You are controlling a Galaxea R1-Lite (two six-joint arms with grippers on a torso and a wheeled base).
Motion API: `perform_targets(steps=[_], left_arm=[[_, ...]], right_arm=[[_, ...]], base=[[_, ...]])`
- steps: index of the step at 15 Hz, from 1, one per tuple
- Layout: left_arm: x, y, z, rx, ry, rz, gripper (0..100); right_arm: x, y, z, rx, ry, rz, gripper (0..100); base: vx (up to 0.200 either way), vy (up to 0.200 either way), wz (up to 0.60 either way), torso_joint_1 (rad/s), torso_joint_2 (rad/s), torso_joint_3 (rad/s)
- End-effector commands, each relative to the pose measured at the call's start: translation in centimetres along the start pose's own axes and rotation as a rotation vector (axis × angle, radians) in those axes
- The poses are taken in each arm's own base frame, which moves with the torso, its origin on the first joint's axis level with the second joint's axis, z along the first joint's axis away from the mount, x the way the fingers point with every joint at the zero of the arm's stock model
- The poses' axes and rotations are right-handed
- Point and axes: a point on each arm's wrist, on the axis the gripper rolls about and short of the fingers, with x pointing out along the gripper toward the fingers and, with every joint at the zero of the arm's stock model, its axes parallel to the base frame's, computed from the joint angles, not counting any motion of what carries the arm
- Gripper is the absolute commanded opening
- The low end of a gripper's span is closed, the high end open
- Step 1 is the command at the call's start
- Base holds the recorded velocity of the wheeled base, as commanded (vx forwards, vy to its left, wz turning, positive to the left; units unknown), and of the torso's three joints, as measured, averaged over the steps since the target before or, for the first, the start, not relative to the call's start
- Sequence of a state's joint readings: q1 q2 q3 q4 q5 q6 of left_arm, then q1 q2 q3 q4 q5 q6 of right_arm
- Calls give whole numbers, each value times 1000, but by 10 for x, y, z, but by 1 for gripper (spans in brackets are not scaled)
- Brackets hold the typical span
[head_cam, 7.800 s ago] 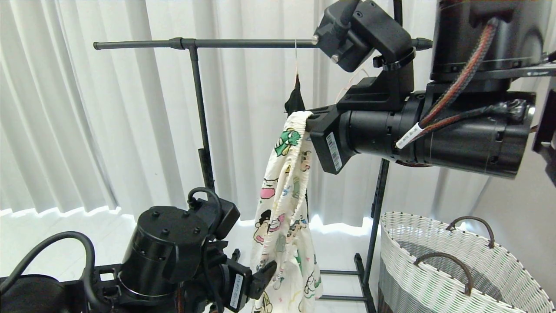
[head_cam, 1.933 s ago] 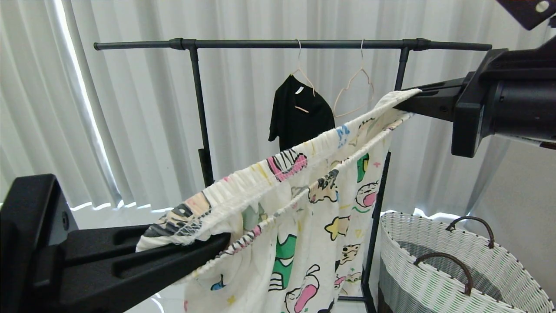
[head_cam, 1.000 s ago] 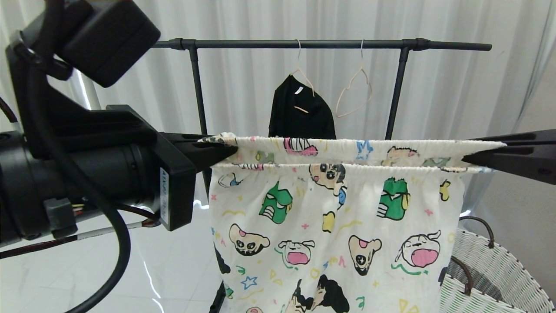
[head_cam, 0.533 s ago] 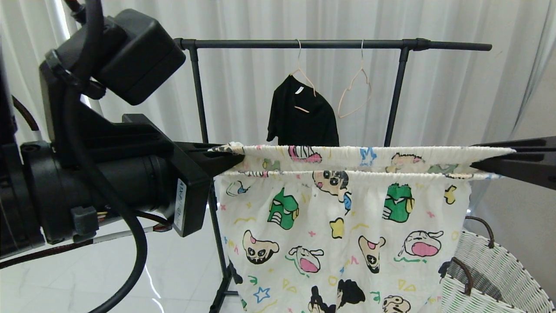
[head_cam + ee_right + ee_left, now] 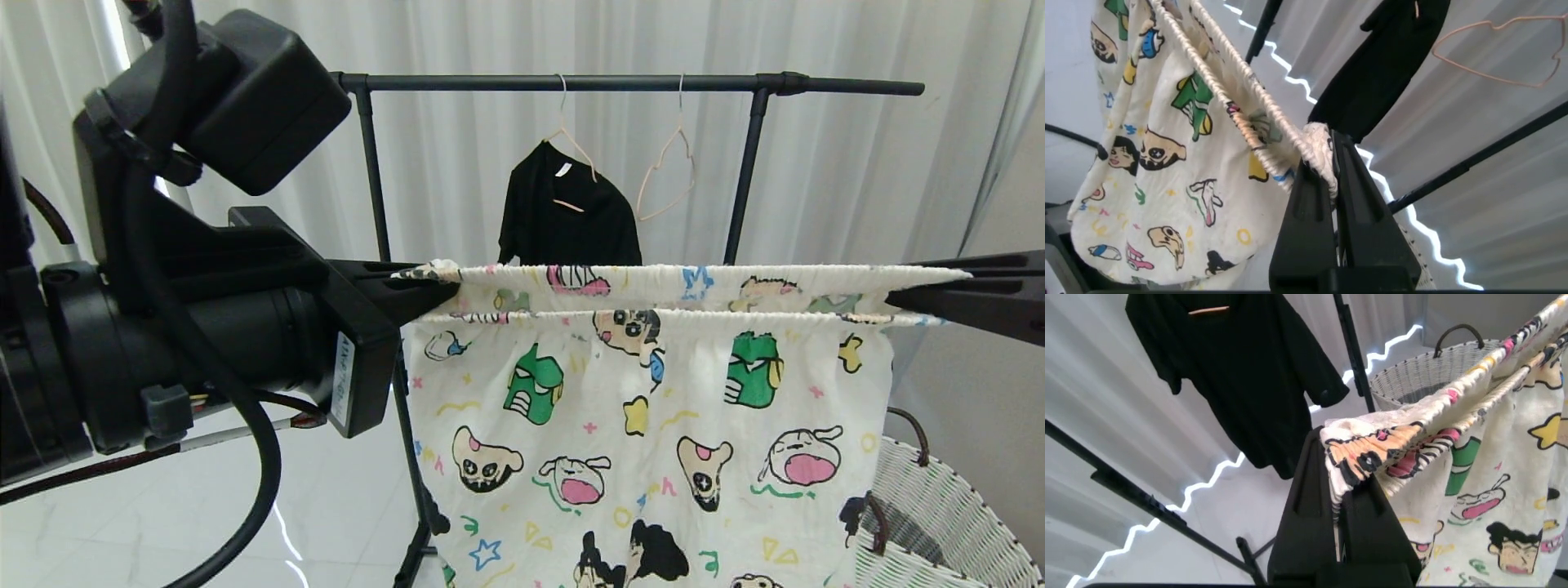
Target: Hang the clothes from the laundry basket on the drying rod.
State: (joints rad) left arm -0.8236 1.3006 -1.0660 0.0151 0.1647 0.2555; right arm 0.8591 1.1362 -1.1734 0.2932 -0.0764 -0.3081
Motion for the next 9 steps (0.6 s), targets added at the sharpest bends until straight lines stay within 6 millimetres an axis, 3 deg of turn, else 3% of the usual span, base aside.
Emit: perform_targets(steps=[1, 9], left_arm=[[1, 0, -1, 10, 3, 0, 0], [1, 0, -1, 10, 5, 1, 0]], right_arm=[[0, 0, 0, 0, 2, -1, 0], [1, 0, -1, 0, 7, -1, 0]], base=[[0, 0, 0, 0, 0, 0], [0, 0, 0, 0, 0, 0]])
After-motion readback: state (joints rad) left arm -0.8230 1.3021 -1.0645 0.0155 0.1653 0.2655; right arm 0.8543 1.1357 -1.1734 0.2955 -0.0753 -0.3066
